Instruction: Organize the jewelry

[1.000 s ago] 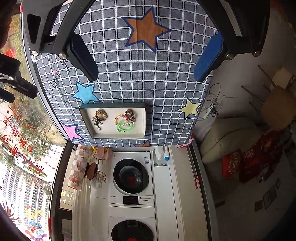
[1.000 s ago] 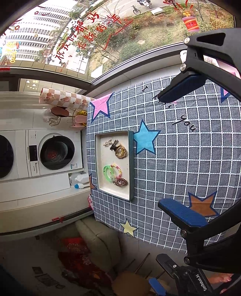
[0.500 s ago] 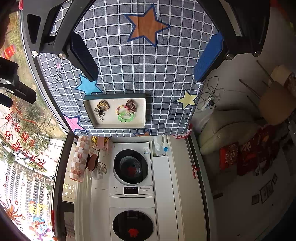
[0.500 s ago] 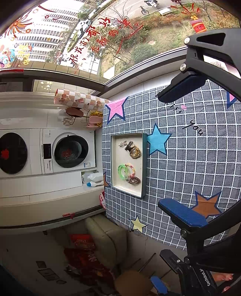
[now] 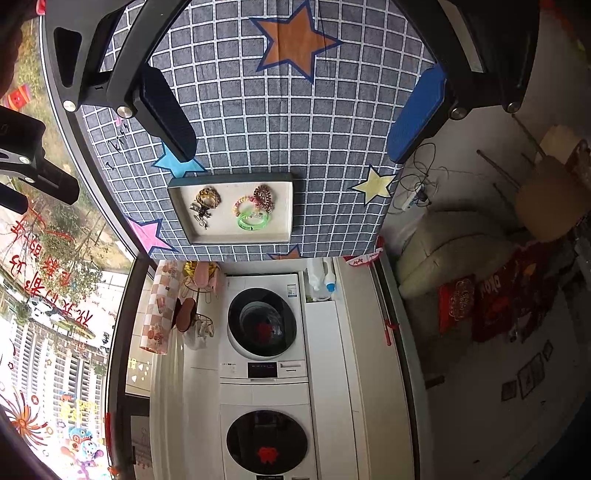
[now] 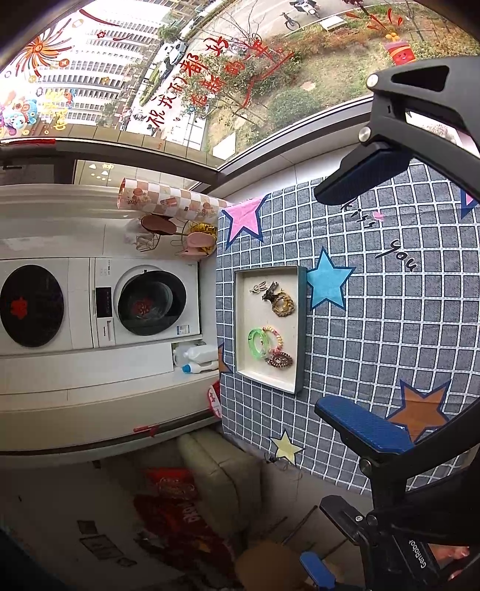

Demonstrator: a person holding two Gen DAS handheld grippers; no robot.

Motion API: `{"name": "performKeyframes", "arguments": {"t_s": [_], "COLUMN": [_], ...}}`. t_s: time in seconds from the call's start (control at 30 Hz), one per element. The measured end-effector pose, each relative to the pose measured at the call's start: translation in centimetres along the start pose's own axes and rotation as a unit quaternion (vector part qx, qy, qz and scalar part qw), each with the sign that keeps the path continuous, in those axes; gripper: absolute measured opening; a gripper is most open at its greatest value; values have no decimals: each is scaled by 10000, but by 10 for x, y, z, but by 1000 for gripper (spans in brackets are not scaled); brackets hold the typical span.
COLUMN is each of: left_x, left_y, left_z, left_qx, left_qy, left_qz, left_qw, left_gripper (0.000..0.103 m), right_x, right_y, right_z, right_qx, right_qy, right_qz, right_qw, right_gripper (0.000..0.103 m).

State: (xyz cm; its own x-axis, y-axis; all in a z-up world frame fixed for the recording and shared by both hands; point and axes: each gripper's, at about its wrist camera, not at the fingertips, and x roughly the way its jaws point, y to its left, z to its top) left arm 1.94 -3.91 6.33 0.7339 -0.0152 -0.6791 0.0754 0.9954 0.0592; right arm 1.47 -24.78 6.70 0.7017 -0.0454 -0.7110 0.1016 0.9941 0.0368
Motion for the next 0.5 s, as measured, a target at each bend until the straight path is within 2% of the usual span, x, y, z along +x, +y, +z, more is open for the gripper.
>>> {"name": "performKeyframes", "arguments": {"t_s": [0.5], "left_x": [1], "left_y": [-1], "left_z": [4], "left_qx": [-8], "left_qy": [7], "left_qz": [-13], "left_qw": [10000], "left_gripper": [103], "right_x": [2], "right_y": [2], "right_z": [0], "right_qx": [-17], "right_qy": [60], "right_qz": [70], "right_qw": [10000], "right_gripper": [103]}}
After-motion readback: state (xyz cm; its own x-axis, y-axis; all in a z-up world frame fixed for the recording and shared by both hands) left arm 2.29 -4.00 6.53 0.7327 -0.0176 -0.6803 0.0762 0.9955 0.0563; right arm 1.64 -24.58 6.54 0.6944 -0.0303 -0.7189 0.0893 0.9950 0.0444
